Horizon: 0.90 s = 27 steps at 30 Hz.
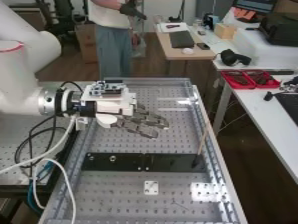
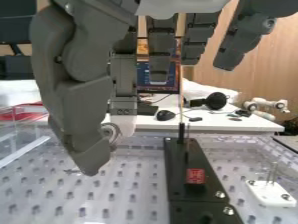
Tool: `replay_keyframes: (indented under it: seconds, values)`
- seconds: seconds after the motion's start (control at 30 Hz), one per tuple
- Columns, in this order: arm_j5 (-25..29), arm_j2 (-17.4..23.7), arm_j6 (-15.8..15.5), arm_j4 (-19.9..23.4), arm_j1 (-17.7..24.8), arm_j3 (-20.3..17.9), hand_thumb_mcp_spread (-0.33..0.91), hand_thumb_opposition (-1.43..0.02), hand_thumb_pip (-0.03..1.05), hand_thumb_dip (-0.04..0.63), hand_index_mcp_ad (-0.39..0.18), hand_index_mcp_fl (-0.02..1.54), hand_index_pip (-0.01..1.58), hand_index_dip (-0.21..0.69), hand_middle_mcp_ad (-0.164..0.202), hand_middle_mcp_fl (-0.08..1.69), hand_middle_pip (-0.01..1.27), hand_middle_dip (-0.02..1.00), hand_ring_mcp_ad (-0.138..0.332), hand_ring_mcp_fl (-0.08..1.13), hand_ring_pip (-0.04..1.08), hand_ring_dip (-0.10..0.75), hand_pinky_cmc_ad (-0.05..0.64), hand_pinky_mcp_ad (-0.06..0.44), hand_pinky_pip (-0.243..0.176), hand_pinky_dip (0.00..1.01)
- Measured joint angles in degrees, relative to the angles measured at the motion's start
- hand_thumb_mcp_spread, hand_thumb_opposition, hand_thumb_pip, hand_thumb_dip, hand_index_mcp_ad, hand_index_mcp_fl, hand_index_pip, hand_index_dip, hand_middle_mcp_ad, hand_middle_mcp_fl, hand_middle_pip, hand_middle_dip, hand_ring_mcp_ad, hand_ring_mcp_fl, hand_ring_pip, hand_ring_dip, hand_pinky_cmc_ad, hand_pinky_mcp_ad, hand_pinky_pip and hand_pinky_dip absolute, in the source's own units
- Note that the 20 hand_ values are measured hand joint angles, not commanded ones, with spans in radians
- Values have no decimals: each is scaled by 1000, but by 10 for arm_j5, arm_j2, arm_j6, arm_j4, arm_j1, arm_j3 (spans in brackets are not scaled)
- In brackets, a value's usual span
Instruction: Grab the bearing and place it in the white container
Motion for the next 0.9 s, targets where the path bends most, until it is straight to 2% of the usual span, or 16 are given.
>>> replay_keyframes:
  seconds: [0.57,0.9]
  values:
    - [236,63,28,-62,193,-32,555,-942,403,250,-113,487,1312,264,37,206,133,188,98,30,108,51,311,216,-12,157]
    - [366,96,63,-117,312,-40,553,-942,403,250,-117,518,1312,272,37,216,138,201,94,31,112,51,311,215,-12,161]
